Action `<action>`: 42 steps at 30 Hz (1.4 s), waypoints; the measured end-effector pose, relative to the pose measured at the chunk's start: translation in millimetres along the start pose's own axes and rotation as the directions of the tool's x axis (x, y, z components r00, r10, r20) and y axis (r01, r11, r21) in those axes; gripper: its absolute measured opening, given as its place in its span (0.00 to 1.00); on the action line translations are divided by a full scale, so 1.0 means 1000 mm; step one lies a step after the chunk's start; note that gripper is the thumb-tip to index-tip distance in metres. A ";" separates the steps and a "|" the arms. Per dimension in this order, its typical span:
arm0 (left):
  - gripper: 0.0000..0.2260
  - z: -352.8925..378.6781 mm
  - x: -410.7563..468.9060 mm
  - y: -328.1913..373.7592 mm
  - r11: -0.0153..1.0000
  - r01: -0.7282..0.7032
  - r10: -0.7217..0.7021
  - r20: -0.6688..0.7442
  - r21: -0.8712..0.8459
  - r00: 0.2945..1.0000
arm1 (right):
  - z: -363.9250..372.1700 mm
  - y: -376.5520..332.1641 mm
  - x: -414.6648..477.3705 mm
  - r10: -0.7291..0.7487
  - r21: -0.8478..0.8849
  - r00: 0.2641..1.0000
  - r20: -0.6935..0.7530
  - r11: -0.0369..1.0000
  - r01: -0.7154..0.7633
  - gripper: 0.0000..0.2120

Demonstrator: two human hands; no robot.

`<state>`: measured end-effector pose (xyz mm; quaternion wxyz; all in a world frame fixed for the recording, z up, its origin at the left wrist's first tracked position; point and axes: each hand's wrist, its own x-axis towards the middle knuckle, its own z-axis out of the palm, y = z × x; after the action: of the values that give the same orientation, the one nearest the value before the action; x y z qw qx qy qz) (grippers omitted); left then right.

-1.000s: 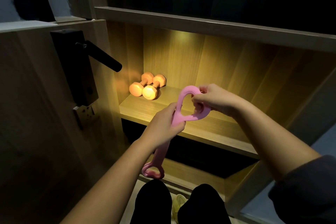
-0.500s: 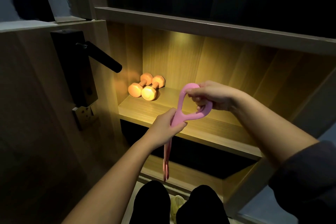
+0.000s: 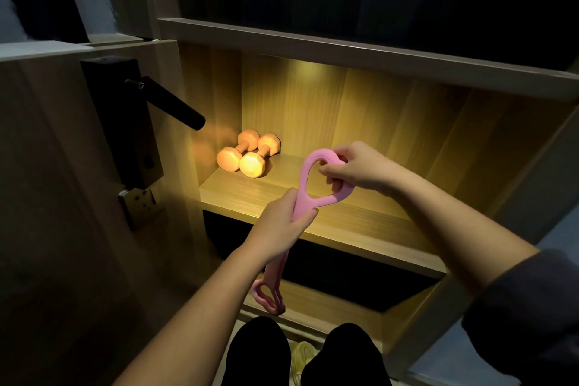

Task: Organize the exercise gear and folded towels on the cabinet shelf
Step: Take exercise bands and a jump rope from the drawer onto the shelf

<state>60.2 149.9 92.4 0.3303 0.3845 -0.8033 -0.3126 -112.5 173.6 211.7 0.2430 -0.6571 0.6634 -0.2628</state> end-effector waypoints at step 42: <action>0.09 -0.008 -0.002 -0.022 0.989 0.037 -0.029 -0.055 0.145 0.998 | -0.020 -0.001 -0.001 0.229 0.512 0.963 0.141 0.816 -0.269 0.07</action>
<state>75.7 138.2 79.9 0.3174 0.4290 -0.8085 -0.2481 -125.0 174.8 226.6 0.4696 -0.4821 0.6368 -0.3762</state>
